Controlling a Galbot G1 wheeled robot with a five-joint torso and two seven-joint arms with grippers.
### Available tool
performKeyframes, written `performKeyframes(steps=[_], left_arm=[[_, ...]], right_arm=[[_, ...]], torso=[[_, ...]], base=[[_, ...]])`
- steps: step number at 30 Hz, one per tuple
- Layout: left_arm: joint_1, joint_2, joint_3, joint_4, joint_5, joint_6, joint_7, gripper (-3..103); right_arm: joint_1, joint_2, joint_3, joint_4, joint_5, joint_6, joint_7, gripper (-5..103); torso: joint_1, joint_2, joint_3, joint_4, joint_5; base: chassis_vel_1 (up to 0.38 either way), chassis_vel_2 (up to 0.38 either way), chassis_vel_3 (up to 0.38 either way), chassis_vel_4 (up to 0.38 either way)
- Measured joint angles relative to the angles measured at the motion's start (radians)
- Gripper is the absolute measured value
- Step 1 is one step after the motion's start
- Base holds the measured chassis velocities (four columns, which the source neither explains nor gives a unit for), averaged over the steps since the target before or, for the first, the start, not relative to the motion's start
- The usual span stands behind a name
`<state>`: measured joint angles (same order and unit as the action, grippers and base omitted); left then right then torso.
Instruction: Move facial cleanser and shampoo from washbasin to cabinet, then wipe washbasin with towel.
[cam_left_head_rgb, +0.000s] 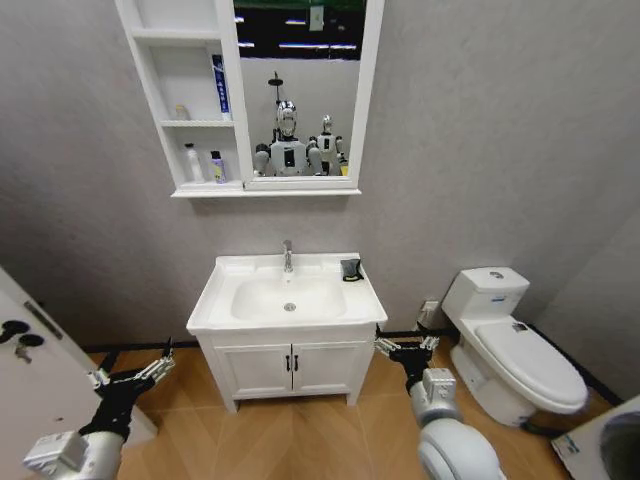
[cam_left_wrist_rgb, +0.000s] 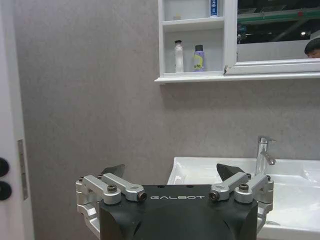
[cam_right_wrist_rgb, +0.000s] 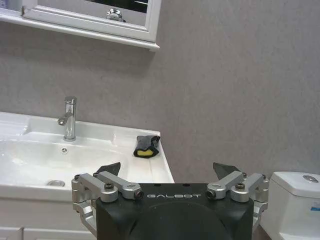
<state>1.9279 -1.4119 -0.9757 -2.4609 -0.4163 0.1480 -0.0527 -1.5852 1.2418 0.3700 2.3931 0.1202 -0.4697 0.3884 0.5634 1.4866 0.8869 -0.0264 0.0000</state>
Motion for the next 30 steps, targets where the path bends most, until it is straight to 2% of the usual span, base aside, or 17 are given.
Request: performKeyframes(steps=[2,3,4,7,10,11,13,15,18,19,21,22,24,27,28,30], left_arm=[[0.000,0.000,0.000,0.000,0.000,0.000,0.000,100],[0.000,0.000,0.000,0.000,0.000,0.000,0.000,100],[0.000,0.000,0.000,0.000,0.000,0.000,0.000,100],[0.000,0.000,0.000,0.000,0.000,0.000,0.000,100],[0.000,0.000,0.000,0.000,0.000,0.000,0.000,100],[0.000,0.000,0.000,0.000,0.000,0.000,0.000,100],[0.000,0.000,0.000,0.000,0.000,0.000,0.000,100],[0.000,0.000,0.000,0.000,0.000,0.000,0.000,100],[0.000,0.000,0.000,0.000,0.000,0.000,0.000,100],[0.000,0.000,0.000,0.000,0.000,0.000,0.000,100],[0.000,0.000,0.000,0.000,0.000,0.000,0.000,100],[0.000,0.000,0.000,0.000,0.000,0.000,0.000,100],[0.000,0.000,0.000,0.000,0.000,0.000,-0.001,100],[0.000,0.000,0.000,0.000,0.000,0.000,0.000,100],[0.000,0.000,0.000,0.000,0.000,0.000,0.000,100],[0.000,0.000,0.000,0.000,0.000,0.000,0.000,100]], right_arm=[[-0.001,-0.005,-0.002,0.002,0.001,0.000,-0.001,100],[-0.002,-0.011,-0.002,0.002,0.003,0.000,-0.001,100],[-0.002,-0.011,-0.002,0.002,0.003,0.000,-0.001,100],[-0.003,-0.023,-0.001,0.006,0.008,0.000,-0.002,100],[-0.004,-0.032,0.001,0.012,0.012,0.000,-0.003,100],[-0.006,-0.035,0.002,0.015,0.013,0.000,-0.004,100],[-0.006,-0.037,0.001,0.017,0.013,0.000,-0.005,100],[-0.009,-0.038,-0.001,0.017,0.014,0.000,-0.010,100],[-0.009,-0.040,-0.002,0.013,0.018,0.017,-0.021,100],[-0.007,-0.041,-0.003,0.006,0.023,0.029,-0.024,100],[-0.004,-0.041,-0.003,0.000,0.028,0.036,-0.024,100],[0.000,-0.041,-0.004,-0.006,0.032,0.042,-0.025,100],[0.004,-0.040,-0.004,-0.012,0.036,0.046,-0.028,100],[0.010,-0.038,-0.005,-0.023,0.032,0.048,-0.024,100],[0.011,-0.037,-0.005,-0.025,0.029,0.048,-0.021,100],[0.012,-0.037,-0.005,-0.025,0.028,0.048,-0.020,100]], torso=[[0.000,0.000,0.000,0.0001,-0.0011],[0.000,0.000,0.000,-0.0001,0.0012],[0.000,0.000,0.000,-0.0001,0.0012],[0.000,0.000,0.000,0.0001,-0.0010],[0.000,0.000,0.000,-0.0001,0.0013],[0.000,0.000,0.000,0.0000,-0.0006],[0.000,0.000,0.000,0.0001,-0.0011],[0.000,0.000,0.000,-0.0001,0.0012],[0.000,0.000,0.000,0.0001,-0.0015],[0.000,0.000,0.000,-0.0001,0.0012],[0.000,0.000,0.000,-0.0004,0.0014],[-0.001,0.000,0.000,0.0003,-0.0008],[-0.001,0.001,-0.001,0.0005,-0.0012],[-0.001,0.000,0.000,-0.0004,0.0007],[-0.001,0.000,0.000,-0.0002,-0.0004],[0.000,0.000,0.000,-0.0004,-0.0001]], base=[[0.373,-0.381,-0.375,0.392],[0.373,-0.346,-0.351,0.354],[0.373,-0.346,-0.351,0.354],[0.365,-0.363,-0.360,0.388],[0.351,-0.327,-0.338,0.318],[0.345,-0.352,-0.338,0.362],[0.350,-0.386,-0.338,0.330],[0.349,-0.328,-0.353,0.328],[0.342,-0.371,-0.346,0.365],[0.350,-0.349,-0.335,0.303],[0.312,-0.329,-0.335,0.268],[0.274,-0.310,-0.253,0.234],[0.215,-0.275,-0.202,0.213],[0.086,-0.073,-0.182,0.117],[-0.071,0.001,-0.034,0.054],[-0.071,0.009,0.013,0.025]])
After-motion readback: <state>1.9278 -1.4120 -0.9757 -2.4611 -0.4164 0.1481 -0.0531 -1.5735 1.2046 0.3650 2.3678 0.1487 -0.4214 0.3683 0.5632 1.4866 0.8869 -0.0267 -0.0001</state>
